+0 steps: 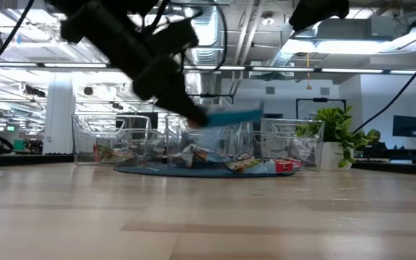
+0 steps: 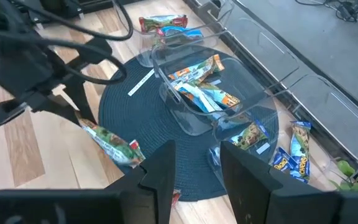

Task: Pick and place Granola Bars by type
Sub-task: Put the yellow granola bar into the middle transparent bin, then put the red granola bar into the left transparent bin

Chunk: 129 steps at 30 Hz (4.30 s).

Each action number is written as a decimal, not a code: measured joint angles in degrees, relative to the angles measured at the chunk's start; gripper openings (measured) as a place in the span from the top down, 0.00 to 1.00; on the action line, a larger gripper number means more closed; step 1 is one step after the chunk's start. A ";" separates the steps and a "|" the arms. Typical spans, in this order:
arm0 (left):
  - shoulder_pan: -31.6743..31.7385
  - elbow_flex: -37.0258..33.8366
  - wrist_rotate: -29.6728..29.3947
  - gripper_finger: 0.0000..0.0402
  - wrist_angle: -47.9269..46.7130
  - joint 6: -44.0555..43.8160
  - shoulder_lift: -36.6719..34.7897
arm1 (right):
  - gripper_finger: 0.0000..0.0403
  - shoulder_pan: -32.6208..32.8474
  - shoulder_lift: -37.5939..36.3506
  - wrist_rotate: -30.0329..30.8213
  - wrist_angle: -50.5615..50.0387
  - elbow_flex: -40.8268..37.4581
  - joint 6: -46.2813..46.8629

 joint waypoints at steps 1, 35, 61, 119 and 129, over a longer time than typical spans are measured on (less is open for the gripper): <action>0.18 1.47 -1.00 0.96 -1.08 1.10 0.00 | 0.70 0.00 0.00 0.01 0.00 0.00 0.01; 30.46 17.02 5.17 0.57 -30.66 -3.14 -1.15 | 0.70 -0.77 8.35 -9.33 1.38 0.07 -2.47; 16.40 17.09 16.11 0.50 -45.86 -5.90 -34.03 | 0.70 -12.86 36.77 -33.49 10.68 0.00 -26.56; 0.84 17.00 -1.34 0.50 -58.75 -18.64 -40.13 | 0.70 -13.38 36.54 -25.71 13.33 0.04 -28.21; 0.84 17.00 -1.25 0.51 -58.75 -18.64 -40.13 | 0.70 -13.05 40.27 -27.01 13.70 0.09 -28.31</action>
